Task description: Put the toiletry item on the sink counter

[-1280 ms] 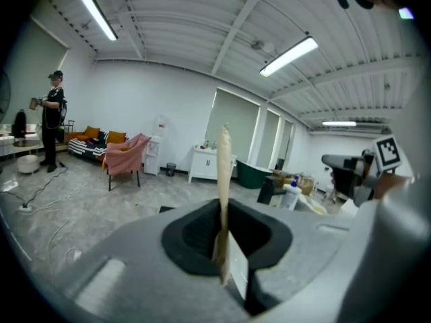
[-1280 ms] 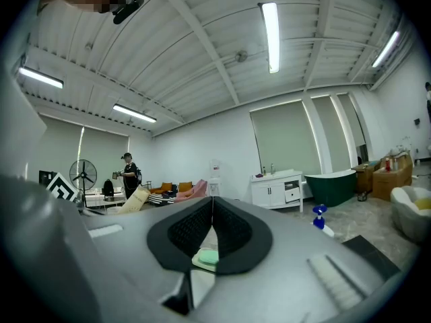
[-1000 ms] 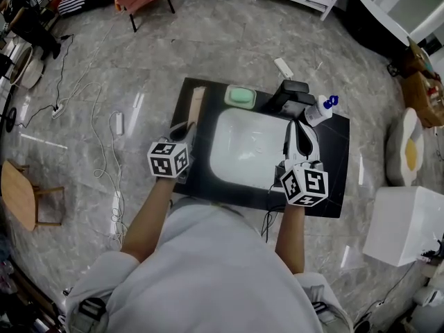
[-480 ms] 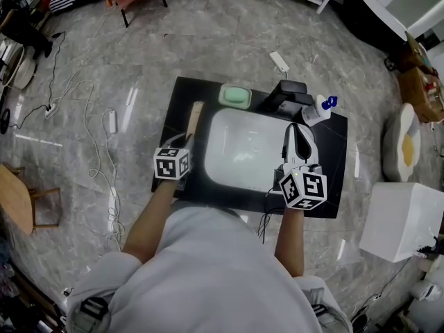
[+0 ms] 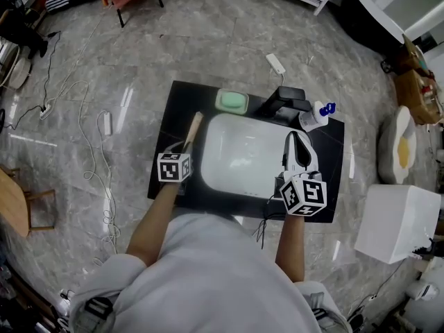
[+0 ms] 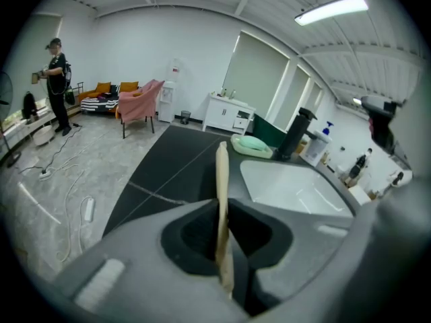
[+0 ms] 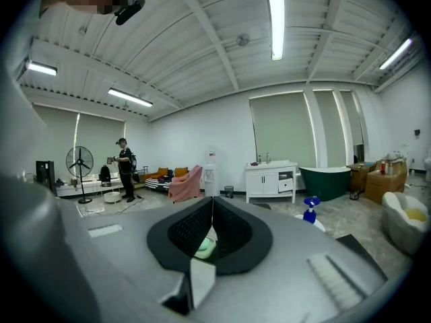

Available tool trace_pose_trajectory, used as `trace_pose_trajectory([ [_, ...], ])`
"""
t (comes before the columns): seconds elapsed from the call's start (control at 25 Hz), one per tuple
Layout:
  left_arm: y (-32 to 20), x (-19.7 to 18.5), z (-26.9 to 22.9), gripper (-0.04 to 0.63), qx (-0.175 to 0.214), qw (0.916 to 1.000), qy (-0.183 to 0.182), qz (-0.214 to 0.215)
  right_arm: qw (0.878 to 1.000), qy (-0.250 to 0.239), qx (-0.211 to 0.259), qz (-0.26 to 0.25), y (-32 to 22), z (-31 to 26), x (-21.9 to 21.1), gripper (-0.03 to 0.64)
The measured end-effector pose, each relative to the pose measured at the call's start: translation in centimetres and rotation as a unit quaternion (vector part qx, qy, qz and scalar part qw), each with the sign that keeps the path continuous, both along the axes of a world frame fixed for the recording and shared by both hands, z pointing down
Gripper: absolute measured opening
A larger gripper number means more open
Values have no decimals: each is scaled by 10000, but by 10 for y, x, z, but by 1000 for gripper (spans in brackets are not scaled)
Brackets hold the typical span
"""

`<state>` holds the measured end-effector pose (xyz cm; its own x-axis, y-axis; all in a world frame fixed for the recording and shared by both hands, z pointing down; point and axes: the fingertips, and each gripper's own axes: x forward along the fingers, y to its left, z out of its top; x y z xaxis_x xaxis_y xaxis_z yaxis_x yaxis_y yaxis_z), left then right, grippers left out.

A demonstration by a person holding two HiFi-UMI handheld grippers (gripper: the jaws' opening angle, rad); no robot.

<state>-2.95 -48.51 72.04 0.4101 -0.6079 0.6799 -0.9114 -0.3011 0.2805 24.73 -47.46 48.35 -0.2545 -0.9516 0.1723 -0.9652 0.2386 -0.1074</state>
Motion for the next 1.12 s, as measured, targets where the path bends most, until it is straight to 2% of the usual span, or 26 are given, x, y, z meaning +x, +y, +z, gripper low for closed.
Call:
trace_pose_trajectory([
  [0.32, -2, -12, 0, 102, 24, 10000, 11, -86, 10000, 69, -32, 18, 6, 2, -6, 3],
  [0.6, 7, -35, -22, 106, 222, 9995, 67, -208, 10000, 63, 49, -25, 16, -7, -24, 3],
  [0.96, 14, -47, -78, 82, 867, 9959, 199, -159, 9997, -89, 233, -77, 31, -18, -44, 3],
  [1.12, 14, -49, -115, 48, 1260, 9914, 291, -207, 9993, -153, 318, -101, 39, -23, -50, 3],
])
